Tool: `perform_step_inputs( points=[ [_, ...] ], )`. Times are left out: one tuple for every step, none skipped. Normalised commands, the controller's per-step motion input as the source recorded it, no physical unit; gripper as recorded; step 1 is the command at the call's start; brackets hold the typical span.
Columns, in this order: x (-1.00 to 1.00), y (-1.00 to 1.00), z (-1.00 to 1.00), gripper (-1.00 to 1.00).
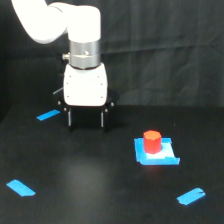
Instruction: Pick up the red object from the table
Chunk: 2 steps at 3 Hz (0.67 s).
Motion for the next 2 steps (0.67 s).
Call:
perform_step_inputs(
  points=[
    [0.94,-0.58,-0.41,1.00],
    [0.90,-0.41,-0.24,0.98]
  ],
)
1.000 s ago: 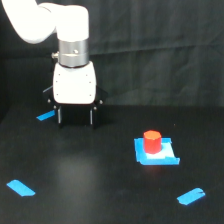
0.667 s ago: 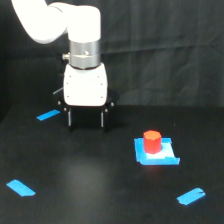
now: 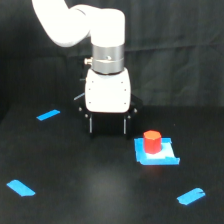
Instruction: Pick up the red object from the table
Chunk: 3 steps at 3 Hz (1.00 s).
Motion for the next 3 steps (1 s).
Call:
perform_step_inputs(
  points=[
    [0.89,-0.28,0.10,0.95],
    [0.92,-0.32,0.03,0.95],
    [0.73,-0.34,0.06,0.44]
  ],
)
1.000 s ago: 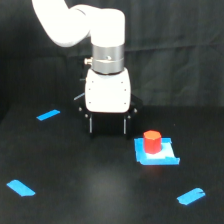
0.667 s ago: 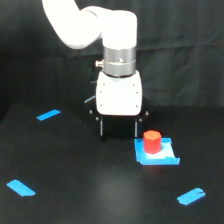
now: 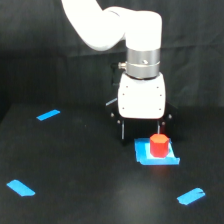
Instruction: Pick up the red object from the table
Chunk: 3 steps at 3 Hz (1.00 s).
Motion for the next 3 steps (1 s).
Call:
perform_step_inputs(
  points=[
    [0.43,-0.32,0.16,0.15],
    [0.05,-0.28,-0.08,-0.09],
    [-0.06,-0.06,0.17,-0.96]
  ],
)
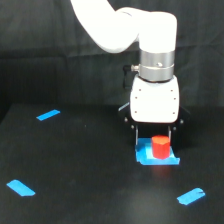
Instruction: Pick up the red object from the table
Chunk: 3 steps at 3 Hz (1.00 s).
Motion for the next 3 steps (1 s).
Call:
perform_step_inputs(
  points=[
    [-0.07,-0.06,0.19,-0.96],
    [-0.06,-0.04,0.23,-0.97],
    [-0.02,-0.01,0.25,-0.98]
  ],
)
